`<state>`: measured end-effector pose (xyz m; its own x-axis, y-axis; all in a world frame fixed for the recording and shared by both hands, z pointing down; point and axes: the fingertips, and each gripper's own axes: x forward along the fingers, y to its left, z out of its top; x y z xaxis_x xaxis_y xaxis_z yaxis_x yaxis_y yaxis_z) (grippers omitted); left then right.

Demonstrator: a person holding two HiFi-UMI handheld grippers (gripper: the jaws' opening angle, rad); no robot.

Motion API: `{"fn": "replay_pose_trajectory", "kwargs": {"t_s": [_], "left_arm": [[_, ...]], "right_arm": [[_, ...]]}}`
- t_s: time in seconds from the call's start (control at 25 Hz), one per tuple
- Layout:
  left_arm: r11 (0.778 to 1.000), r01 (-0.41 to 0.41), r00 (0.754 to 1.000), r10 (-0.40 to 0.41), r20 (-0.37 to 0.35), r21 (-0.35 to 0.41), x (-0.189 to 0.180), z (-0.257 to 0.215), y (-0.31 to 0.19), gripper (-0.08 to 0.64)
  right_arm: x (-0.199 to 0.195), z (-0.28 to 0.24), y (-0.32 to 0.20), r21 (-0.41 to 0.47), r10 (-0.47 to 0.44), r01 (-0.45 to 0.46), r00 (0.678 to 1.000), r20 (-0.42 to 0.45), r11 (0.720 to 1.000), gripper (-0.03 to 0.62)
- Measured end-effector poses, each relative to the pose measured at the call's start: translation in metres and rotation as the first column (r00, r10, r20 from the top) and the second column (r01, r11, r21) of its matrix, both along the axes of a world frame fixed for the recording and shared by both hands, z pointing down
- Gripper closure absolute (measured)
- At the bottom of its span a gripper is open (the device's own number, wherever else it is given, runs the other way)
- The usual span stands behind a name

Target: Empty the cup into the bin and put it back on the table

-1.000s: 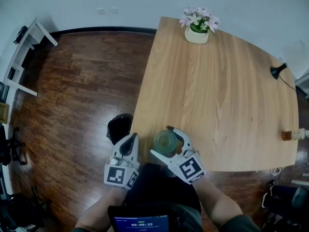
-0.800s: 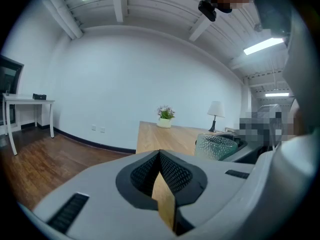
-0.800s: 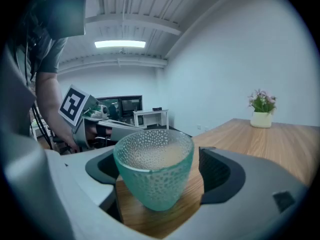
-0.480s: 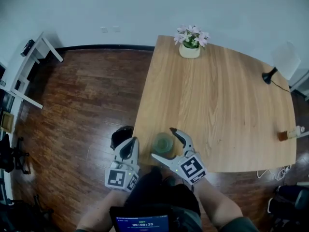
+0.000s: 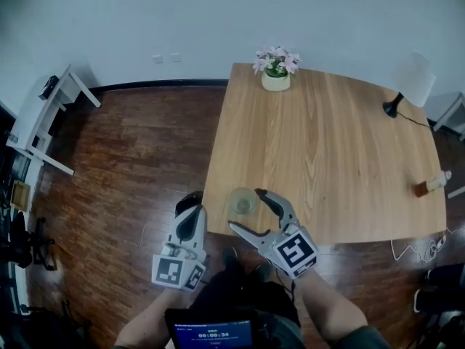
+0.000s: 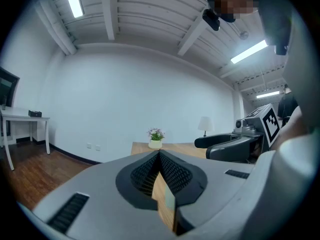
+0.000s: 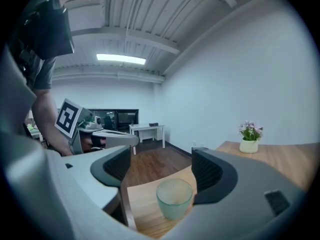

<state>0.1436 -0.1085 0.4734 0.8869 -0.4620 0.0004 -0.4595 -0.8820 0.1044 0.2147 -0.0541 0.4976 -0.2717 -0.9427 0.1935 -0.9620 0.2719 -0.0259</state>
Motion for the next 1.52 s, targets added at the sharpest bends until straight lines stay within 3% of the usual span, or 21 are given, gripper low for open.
{"fn": "replay_pose_trajectory", "kwargs": {"t_s": [0.08, 0.16, 0.2, 0.32, 0.4, 0.52, 0.6, 0.76, 0.84, 1.16, 1.52], "left_arm": [[1.000, -0.010, 1.000, 0.010, -0.014, 0.008, -0.005, -0.012, 0.004, 0.558], [0.999, -0.029, 0.999, 0.030, -0.029, 0.020, -0.009, -0.023, 0.008, 0.558], [0.999, -0.040, 0.998, 0.041, -0.039, 0.025, -0.010, -0.029, 0.009, 0.558], [0.998, -0.060, 0.997, 0.062, -0.048, 0.035, -0.015, -0.040, 0.010, 0.558], [0.995, -0.079, 0.996, 0.081, -0.021, 0.062, -0.020, -0.044, 0.016, 0.558], [0.984, -0.149, 0.988, 0.152, -0.027, 0.093, -0.031, -0.057, 0.024, 0.558], [0.980, -0.179, 0.982, 0.184, -0.054, 0.085, -0.045, -0.065, 0.026, 0.558], [0.974, -0.216, 0.971, 0.222, -0.092, 0.071, -0.075, -0.076, 0.024, 0.558], [0.968, -0.237, 0.964, 0.244, -0.101, 0.079, -0.086, -0.082, 0.023, 0.558], [0.961, -0.275, 0.952, 0.278, -0.132, 0.041, -0.113, -0.086, 0.024, 0.558], [0.958, -0.269, 0.943, 0.282, -0.174, 0.095, -0.122, -0.116, 0.039, 0.558]], "right_arm": [[-0.004, -0.015, 0.007, 0.015, 0.011, -0.011, 1.000, 0.002, 1.000, 0.224], [-0.010, -0.028, 0.015, 0.033, 0.020, -0.020, 1.000, -0.004, 0.999, 0.334], [-0.012, -0.034, 0.018, 0.042, 0.027, -0.027, 1.000, -0.004, 0.999, 0.355], [-0.016, -0.046, 0.024, 0.051, 0.067, -0.066, 0.997, -0.022, 0.996, 0.357], [-0.021, -0.051, 0.030, 0.052, 0.111, -0.109, 0.993, -0.030, 0.993, 0.416], [-0.036, -0.060, 0.035, 0.058, 0.169, -0.168, 0.986, -0.011, 0.984, 0.418], [-0.049, -0.068, 0.041, 0.068, 0.214, -0.213, 0.977, -0.005, 0.975, 0.495], [-0.069, -0.083, 0.055, 0.082, 0.316, -0.315, 0.949, 0.004, 0.945, 0.499], [-0.073, -0.089, 0.063, 0.097, 0.378, -0.375, 0.926, -0.009, 0.922, 0.589], [-0.092, -0.108, 0.094, 0.097, 0.485, -0.482, 0.874, -0.016, 0.871, 0.591], [-0.080, -0.121, 0.117, 0.076, 0.504, -0.503, 0.864, 0.012, 0.861, 0.592]]}}
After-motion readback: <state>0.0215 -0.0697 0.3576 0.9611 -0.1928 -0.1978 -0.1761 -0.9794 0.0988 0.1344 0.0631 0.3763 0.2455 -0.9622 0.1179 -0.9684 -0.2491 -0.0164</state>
